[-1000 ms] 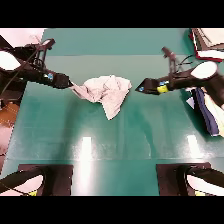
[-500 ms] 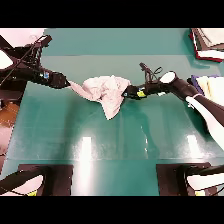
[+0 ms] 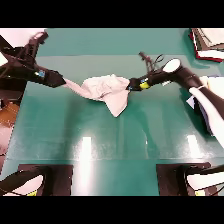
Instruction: Fold the shirts.
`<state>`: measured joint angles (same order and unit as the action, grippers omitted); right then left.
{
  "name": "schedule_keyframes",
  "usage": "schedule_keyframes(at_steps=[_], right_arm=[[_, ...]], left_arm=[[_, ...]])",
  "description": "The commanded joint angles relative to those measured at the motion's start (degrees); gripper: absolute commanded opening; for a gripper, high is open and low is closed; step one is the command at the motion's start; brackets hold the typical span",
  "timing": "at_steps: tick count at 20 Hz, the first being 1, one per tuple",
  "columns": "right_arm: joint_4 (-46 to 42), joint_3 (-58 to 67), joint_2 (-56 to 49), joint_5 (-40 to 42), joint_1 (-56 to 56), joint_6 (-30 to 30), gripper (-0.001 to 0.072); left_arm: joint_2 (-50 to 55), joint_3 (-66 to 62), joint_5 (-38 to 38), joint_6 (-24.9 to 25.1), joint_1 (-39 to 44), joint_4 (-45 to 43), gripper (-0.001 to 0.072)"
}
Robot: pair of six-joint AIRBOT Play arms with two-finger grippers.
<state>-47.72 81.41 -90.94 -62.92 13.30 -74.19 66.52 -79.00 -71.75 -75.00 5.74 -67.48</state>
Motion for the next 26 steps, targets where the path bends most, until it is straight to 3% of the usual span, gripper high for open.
schedule_keyframes(at_steps=[1,14,19,26], right_arm=[[-9.64,4.15,8.22,-8.96,-5.44,-2.08,0.0009],[-12.09,25.77,38.1,-9.77,-20.13,-4.44,0.0009],[-12.07,33.24,43.21,-10.6,-27.41,-5.73,0.0008],[-11.93,36.33,36.54,-24.68,-30.77,-11.78,0.0008]], left_arm=[[-2.64,-6.8,-1.18,-1.99,-0.02,-9.2,0.0023],[-11.08,-41.42,-5.84,-6.12,0.0,-8.39,0.0022],[-19.17,-42.14,0.44,-7.61,0.0,-8.33,0.0022],[-17.14,-35.58,-1.86,-7.56,0.0,-8.83,0.0021]])
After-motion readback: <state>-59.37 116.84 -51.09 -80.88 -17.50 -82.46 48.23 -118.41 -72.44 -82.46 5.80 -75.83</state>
